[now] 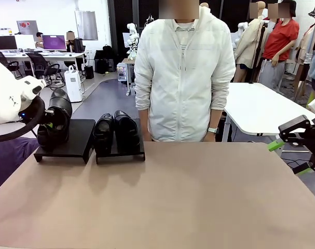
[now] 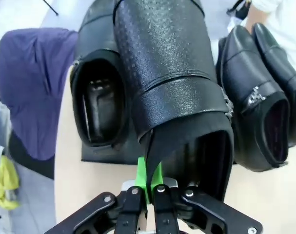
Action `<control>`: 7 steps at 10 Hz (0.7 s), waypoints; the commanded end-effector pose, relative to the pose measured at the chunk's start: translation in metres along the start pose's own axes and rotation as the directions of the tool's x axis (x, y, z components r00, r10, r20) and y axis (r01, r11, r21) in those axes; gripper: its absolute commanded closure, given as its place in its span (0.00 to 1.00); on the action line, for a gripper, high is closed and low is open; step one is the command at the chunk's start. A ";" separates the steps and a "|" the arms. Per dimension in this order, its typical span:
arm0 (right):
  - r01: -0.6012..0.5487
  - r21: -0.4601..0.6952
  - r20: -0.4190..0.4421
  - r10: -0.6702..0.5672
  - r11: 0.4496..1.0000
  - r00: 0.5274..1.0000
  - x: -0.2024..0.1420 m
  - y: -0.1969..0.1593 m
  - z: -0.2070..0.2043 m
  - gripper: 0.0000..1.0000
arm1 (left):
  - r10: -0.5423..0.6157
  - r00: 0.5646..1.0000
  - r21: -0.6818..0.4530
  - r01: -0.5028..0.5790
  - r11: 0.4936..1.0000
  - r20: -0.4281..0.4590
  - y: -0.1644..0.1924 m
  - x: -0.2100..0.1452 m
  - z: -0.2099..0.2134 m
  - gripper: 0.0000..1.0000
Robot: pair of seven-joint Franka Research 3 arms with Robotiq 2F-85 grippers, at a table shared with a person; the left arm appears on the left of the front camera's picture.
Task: Organize the shoes by placing them on the stand.
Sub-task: Place the Shoe from the middle of the table onto the Shoes Stand.
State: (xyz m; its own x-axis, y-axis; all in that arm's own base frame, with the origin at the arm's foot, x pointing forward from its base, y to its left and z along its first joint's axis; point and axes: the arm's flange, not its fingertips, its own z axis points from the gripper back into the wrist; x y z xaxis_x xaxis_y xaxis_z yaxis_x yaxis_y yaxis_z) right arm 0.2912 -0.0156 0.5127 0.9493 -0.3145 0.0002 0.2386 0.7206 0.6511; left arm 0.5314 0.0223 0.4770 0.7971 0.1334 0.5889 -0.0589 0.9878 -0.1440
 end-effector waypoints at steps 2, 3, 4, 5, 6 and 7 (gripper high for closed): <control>-0.023 0.034 -0.005 0.023 0.999 1.000 0.002 0.001 0.001 0.00 | -0.041 0.999 -0.019 0.041 0.999 -0.025 -0.003 -0.003 0.020 1.00; -0.023 0.034 -0.005 0.023 0.999 1.000 0.002 0.001 0.001 0.00 | -0.012 1.000 -0.009 0.012 1.000 -0.022 -0.004 -0.002 0.004 1.00; -0.023 0.034 -0.005 0.023 0.999 1.000 0.002 0.001 0.001 0.00 | -0.057 0.998 -0.009 0.057 0.998 0.011 -0.008 0.006 -0.007 1.00; -0.023 0.034 -0.005 0.023 0.999 1.000 0.002 0.001 0.001 0.00 | -0.060 0.998 -0.027 0.061 0.998 0.034 -0.011 0.016 -0.016 1.00; -0.023 0.034 -0.005 0.023 0.999 1.000 0.002 0.001 0.001 0.00 | -0.062 0.997 -0.043 0.064 0.997 0.037 -0.014 0.021 -0.023 1.00; -0.023 0.034 -0.005 0.023 0.999 1.000 0.002 0.001 0.001 0.00 | -0.060 0.997 -0.040 0.062 0.997 0.048 -0.016 0.024 -0.031 1.00</control>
State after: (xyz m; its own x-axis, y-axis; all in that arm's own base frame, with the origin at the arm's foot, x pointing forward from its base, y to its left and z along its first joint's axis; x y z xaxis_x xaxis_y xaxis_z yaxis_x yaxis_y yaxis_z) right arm 0.2912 -0.0156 0.5128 0.9493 -0.3144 0.0005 0.2383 0.7206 0.6511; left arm 0.5582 0.0020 0.4651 0.7940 0.0822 0.6024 -0.0064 0.9919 -0.1269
